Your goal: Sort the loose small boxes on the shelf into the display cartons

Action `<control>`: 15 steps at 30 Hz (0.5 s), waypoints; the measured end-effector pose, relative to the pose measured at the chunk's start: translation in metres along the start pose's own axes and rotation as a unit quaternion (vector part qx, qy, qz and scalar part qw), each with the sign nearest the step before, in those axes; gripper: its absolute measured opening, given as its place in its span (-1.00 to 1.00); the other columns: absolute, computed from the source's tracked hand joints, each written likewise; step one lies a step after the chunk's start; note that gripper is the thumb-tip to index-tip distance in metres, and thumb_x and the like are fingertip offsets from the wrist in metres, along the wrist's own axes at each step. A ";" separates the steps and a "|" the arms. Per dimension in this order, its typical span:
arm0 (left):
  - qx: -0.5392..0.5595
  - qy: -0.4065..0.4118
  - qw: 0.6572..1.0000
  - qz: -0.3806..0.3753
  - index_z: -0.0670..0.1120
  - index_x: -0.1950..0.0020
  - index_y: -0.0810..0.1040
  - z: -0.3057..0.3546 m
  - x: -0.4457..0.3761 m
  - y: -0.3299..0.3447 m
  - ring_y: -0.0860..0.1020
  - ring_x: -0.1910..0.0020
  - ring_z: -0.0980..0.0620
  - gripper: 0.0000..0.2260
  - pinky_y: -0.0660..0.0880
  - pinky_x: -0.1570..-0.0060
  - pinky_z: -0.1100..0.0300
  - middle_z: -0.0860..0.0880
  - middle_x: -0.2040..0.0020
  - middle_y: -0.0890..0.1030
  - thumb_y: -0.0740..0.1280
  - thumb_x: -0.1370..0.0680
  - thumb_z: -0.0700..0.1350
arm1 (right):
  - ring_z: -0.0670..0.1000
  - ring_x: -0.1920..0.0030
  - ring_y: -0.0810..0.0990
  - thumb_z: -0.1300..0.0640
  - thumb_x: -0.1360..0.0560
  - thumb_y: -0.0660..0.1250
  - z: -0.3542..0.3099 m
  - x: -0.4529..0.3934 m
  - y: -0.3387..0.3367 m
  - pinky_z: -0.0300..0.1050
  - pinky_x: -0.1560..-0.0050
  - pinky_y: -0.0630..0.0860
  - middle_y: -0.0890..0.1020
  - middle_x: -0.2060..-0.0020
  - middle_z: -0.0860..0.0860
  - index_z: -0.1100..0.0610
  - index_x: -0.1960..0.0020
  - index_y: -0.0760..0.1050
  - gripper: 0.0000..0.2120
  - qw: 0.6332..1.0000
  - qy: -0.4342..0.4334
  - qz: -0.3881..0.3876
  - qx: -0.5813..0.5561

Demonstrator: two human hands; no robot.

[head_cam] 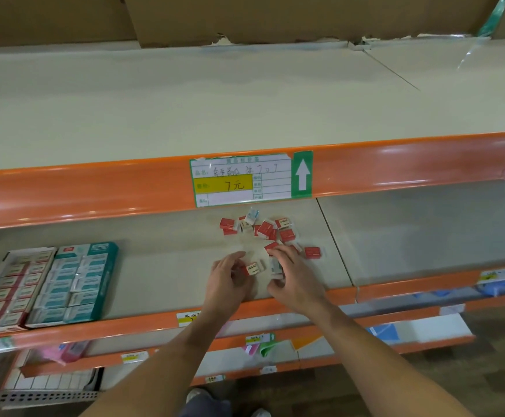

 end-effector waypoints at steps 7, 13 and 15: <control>-0.073 0.022 0.997 0.004 0.08 -0.33 0.49 0.000 0.002 0.003 0.39 0.03 0.15 -0.52 0.37 0.08 0.28 0.19 0.10 0.48 0.45 -0.44 0.12 | -0.13 -0.21 0.45 -0.11 -0.44 0.42 0.000 0.000 0.001 -0.21 -0.13 0.49 0.36 -0.28 -0.17 -0.05 -0.40 0.34 -0.42 0.999 0.016 0.037 -0.017; -0.123 0.030 0.992 -0.018 0.11 -0.41 0.44 -0.003 0.001 0.006 0.35 0.03 0.14 -0.49 0.37 0.08 0.26 0.17 0.06 0.51 0.38 -0.49 0.19 | -0.16 -0.16 0.43 -0.17 -0.43 0.44 0.003 -0.002 0.002 -0.23 -0.14 0.49 0.32 -0.27 -0.17 -0.02 -0.38 0.38 -0.42 0.999 0.026 0.045 -0.016; -0.128 0.037 0.991 -0.019 0.10 -0.39 0.46 -0.003 0.001 0.006 0.36 0.00 0.13 -0.51 0.38 0.04 0.26 0.15 0.00 0.54 0.37 -0.49 0.20 | -0.16 -0.21 0.41 -0.15 -0.44 0.42 0.003 -0.002 0.001 -0.24 -0.18 0.47 0.36 -0.27 -0.17 -0.02 -0.38 0.39 -0.43 0.999 0.014 0.032 -0.013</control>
Point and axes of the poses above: each hand's wrist, its own x-axis away from the middle knuckle, its own y-axis out of the palm, z = x × y, the point moved 3 cm from there along -x, towards the middle knuckle
